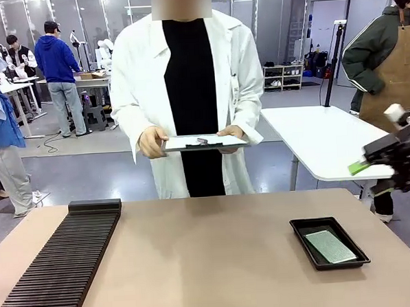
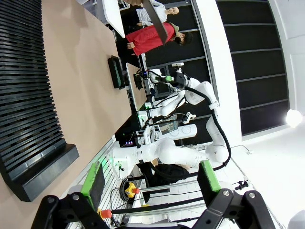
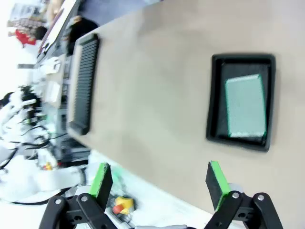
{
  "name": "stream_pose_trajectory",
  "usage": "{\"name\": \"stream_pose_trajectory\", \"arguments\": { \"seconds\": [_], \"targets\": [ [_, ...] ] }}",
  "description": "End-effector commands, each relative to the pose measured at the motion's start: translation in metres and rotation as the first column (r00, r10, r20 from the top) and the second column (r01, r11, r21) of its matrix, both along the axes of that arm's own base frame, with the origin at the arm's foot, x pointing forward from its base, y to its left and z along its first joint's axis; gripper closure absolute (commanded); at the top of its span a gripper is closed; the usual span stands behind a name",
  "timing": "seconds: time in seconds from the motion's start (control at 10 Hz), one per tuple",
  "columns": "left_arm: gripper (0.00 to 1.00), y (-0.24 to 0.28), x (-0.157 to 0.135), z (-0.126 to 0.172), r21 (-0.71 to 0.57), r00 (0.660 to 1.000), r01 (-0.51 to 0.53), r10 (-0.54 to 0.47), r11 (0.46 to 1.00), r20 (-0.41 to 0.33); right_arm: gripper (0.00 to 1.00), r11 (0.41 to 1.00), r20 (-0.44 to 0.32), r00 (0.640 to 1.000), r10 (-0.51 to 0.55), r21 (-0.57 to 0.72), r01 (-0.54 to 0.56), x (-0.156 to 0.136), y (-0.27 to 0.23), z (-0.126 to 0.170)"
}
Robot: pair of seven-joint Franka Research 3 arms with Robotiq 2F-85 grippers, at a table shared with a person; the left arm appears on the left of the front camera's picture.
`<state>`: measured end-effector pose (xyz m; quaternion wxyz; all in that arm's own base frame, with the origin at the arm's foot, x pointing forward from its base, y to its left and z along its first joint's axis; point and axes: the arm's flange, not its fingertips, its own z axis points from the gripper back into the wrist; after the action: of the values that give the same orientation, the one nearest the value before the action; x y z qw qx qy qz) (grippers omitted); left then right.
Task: Inspect the PCB.
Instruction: Place the Blank PCB in the ESD tray.
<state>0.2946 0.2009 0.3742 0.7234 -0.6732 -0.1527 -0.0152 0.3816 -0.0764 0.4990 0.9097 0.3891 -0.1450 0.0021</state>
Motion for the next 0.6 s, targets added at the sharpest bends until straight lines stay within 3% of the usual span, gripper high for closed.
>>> {"name": "stream_pose_trajectory", "arguments": {
  "seconds": [0.0,0.3,0.5],
  "targets": [
    [0.00,0.001,-0.001,0.002,0.013,1.000,-0.007,0.007,1.000,0.000,0.00,0.990,-0.116,0.993,-0.001,0.139,0.017,-0.017,-0.039,0.016],
    [0.00,0.001,-0.001,0.002,0.013,1.000,-0.007,0.007,1.000,0.000,0.00,0.929,-0.205,0.977,0.065,0.370,0.015,-0.056,-0.098,0.010],
    [0.00,0.001,-0.001,0.002,0.013,1.000,-0.007,0.007,1.000,0.000,0.00,0.900,-0.240,0.967,0.082,0.435,0.032,-0.071,-0.124,-0.009]
  ]
}}
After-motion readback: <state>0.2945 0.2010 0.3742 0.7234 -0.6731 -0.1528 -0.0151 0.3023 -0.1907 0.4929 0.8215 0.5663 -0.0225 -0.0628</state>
